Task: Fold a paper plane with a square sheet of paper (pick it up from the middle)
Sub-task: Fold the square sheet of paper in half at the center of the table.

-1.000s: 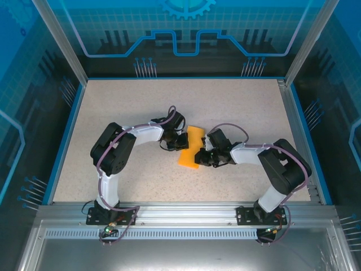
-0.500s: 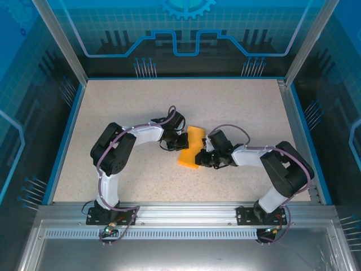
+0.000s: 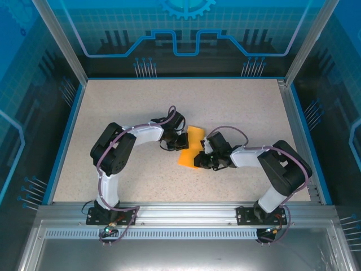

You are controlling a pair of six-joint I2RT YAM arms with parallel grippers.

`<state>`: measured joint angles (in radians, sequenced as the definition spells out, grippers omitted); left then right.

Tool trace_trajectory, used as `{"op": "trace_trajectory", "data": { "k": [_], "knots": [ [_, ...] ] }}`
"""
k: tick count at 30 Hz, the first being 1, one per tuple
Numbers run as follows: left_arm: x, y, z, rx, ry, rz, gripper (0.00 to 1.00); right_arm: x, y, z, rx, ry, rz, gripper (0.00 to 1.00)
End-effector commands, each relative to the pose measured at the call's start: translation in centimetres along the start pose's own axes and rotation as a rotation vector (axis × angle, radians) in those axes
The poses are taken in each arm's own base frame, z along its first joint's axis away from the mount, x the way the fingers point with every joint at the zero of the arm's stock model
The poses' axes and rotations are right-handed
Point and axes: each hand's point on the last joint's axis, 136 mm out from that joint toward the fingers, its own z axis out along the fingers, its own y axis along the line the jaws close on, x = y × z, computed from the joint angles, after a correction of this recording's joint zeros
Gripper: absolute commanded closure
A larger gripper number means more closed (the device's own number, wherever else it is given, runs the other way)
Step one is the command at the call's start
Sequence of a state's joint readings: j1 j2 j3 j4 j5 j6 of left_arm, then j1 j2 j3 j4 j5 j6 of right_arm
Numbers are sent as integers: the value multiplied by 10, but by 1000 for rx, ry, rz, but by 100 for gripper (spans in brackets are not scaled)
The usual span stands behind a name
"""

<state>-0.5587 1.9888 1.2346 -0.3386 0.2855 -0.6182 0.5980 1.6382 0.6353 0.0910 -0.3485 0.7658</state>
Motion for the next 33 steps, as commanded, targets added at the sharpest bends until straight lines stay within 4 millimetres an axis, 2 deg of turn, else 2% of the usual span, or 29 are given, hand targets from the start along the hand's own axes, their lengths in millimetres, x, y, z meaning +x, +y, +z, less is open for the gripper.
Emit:
{"op": "trace_trajectory", "data": {
  "k": [1,6,9,13,16,19,21,28,31,33],
  "knots": [
    [23,26,19,-87,87,-12,100,21,-13,1,63,51,-8,89],
    [22,26,18,-87,86,-9,100,10,9,-11,-9,2,-37,88],
    [22,25,18,-86,84,-8,100,13,9,-7,-26,14,-31,88],
    [22,25,19,-85,85,-10,100,23,-3,4,-11,53,-6,88],
    [22,25,19,-84,86,-9,100,34,-27,10,83,91,16,89],
    [22,25,18,-85,86,-8,100,42,-37,12,118,115,22,89],
    [23,25,17,-88,86,-6,100,41,-32,10,105,111,18,89],
    [23,26,18,-87,86,-11,100,19,7,-4,-13,37,-34,88],
    [23,25,18,-85,86,-9,100,19,10,-3,-33,43,-42,88],
    [23,25,18,-86,86,-7,100,22,5,0,-22,57,-34,88]
  ]
}}
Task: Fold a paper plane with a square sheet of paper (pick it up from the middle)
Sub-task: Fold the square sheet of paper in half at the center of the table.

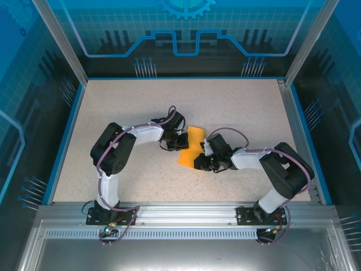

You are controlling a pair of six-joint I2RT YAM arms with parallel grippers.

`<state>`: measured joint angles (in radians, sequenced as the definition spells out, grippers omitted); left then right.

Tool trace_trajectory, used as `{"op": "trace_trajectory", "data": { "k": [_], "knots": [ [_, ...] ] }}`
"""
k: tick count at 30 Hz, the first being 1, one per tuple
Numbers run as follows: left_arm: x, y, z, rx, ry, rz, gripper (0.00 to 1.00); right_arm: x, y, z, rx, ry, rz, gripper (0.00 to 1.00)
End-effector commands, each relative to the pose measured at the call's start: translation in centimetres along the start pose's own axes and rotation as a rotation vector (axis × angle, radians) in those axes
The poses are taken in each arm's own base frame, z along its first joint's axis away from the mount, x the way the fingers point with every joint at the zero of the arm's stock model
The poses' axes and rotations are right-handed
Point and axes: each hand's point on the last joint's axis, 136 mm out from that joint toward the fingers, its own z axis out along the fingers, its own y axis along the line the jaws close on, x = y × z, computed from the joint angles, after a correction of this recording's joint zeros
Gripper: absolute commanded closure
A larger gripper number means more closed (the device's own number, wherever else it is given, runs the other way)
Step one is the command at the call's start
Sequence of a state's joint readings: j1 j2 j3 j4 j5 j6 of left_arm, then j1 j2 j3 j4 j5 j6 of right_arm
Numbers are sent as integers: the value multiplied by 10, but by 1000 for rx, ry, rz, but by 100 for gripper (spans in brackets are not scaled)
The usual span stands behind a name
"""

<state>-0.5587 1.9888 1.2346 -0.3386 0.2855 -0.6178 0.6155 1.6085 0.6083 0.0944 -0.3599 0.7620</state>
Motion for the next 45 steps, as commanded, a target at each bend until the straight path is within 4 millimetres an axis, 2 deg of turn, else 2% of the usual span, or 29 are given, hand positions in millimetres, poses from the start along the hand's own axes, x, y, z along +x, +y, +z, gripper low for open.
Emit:
{"op": "trace_trajectory", "data": {
  "k": [1,7,20,25,29,35,38,42,45],
  "knots": [
    [22,25,18,-86,85,-7,100,15,-2,5,-2,49,-9,88],
    [23,26,18,-88,89,-9,100,33,-29,8,68,71,37,89],
    [23,25,19,-85,88,-8,100,30,-13,-2,8,49,35,88],
    [22,25,19,-83,87,-8,100,36,-22,-1,39,65,49,88],
    [21,23,18,-81,85,-6,100,43,-37,2,104,94,74,89],
    [22,24,18,-83,86,-6,100,48,-31,-6,101,109,50,88],
    [22,24,18,-82,87,-8,100,51,-35,-10,128,132,53,88],
    [23,24,17,-82,90,-5,100,43,-29,-17,130,114,48,87],
    [24,25,17,-86,92,-3,100,16,-19,-32,107,19,56,87]
  ]
}}
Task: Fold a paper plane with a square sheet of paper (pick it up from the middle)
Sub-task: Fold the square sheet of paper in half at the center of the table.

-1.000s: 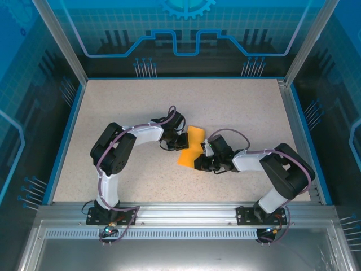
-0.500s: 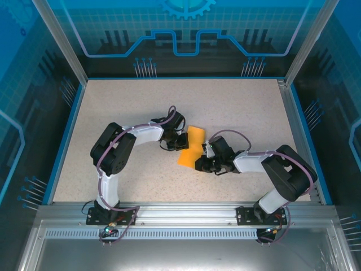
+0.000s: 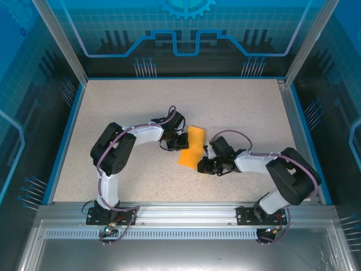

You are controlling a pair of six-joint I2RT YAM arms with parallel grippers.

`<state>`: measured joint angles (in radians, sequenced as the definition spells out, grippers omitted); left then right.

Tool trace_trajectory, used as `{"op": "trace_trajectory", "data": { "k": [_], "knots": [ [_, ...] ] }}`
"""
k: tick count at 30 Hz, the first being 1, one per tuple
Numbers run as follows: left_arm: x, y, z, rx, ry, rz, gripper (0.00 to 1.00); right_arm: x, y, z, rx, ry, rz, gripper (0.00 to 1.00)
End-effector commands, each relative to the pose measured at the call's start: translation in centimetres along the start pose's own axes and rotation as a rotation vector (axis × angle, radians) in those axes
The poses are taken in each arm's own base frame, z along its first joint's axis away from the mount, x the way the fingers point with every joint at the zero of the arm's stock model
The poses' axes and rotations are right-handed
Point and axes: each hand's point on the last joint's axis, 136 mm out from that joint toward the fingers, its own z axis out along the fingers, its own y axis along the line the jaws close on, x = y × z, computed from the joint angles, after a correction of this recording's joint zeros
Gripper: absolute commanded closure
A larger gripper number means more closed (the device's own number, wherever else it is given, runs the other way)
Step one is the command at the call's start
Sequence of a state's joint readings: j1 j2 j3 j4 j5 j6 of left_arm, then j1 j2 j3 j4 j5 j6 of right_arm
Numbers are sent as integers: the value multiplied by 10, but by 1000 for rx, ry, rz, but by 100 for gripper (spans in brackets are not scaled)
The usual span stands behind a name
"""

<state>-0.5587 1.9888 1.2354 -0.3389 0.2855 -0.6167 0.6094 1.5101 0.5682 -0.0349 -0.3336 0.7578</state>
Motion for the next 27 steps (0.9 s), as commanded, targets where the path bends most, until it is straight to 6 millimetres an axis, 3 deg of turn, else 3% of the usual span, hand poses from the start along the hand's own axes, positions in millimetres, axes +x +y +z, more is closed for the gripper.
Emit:
{"op": "trace_trajectory", "data": {
  "k": [1,6,10,13,19,27],
  "knots": [
    [25,26,18,-86,93,-6,100,-15,-4,-23,32,-49,43,87],
    [26,26,19,-79,96,-9,100,-66,10,-44,-54,-185,100,85],
    [26,25,20,-76,99,-8,100,-92,28,-36,-134,-182,86,85],
    [26,26,20,-77,100,-10,100,-105,28,-24,-135,-173,93,86],
    [26,26,20,-78,101,-4,100,-116,7,-3,-90,-157,124,87],
    [26,27,20,-82,99,-5,100,-100,-30,9,-16,-142,143,87]
  ]
}}
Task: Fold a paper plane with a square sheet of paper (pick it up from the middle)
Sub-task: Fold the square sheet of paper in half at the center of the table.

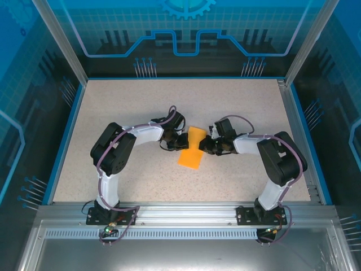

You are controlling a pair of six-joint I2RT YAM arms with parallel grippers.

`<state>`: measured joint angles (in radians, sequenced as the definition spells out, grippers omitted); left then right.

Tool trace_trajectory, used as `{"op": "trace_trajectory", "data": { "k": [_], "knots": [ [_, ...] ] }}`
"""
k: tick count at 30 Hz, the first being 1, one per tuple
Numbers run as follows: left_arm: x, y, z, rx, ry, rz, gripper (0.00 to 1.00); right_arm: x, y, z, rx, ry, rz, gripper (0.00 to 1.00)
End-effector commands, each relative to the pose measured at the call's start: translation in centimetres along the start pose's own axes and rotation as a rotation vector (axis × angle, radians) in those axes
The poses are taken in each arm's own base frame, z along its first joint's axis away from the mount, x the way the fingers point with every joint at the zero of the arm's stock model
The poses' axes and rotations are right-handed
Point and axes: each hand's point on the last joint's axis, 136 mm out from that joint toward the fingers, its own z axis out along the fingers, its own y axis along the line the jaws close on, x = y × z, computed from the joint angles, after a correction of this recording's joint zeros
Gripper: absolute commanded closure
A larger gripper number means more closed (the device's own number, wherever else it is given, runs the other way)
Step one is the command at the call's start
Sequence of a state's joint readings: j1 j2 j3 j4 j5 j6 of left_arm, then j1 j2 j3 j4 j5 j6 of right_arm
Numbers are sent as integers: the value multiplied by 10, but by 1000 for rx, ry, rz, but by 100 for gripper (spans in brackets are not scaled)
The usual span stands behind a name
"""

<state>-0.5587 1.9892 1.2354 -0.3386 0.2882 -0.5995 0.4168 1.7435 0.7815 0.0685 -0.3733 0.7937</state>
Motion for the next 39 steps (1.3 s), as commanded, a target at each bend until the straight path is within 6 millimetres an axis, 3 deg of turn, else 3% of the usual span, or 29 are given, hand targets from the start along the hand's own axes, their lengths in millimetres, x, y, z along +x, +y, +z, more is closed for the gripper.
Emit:
{"op": "trace_trajectory", "data": {
  "k": [1,6,12,16,22,30,33,36,39],
  "knots": [
    [26,27,21,-83,101,-23,100,6,-25,7,51,18,2,87],
    [26,27,20,-86,101,-20,100,15,-40,9,111,45,10,87],
    [26,27,19,-90,101,-15,100,-7,2,-11,-7,-4,-39,86],
    [26,28,20,-90,103,-16,100,-19,12,-12,-46,-17,-44,86],
    [26,26,19,-86,101,-13,100,-24,-4,0,0,-4,-23,87],
    [27,27,19,-89,102,-13,100,-14,-34,15,86,35,18,87],
    [27,27,19,-90,102,-10,100,-14,-27,11,79,40,6,87],
    [27,28,19,-91,103,-12,100,-33,-1,-2,24,3,-28,87],
    [27,28,20,-89,104,-11,100,-45,10,-13,-12,-26,-40,86]
  ]
}}
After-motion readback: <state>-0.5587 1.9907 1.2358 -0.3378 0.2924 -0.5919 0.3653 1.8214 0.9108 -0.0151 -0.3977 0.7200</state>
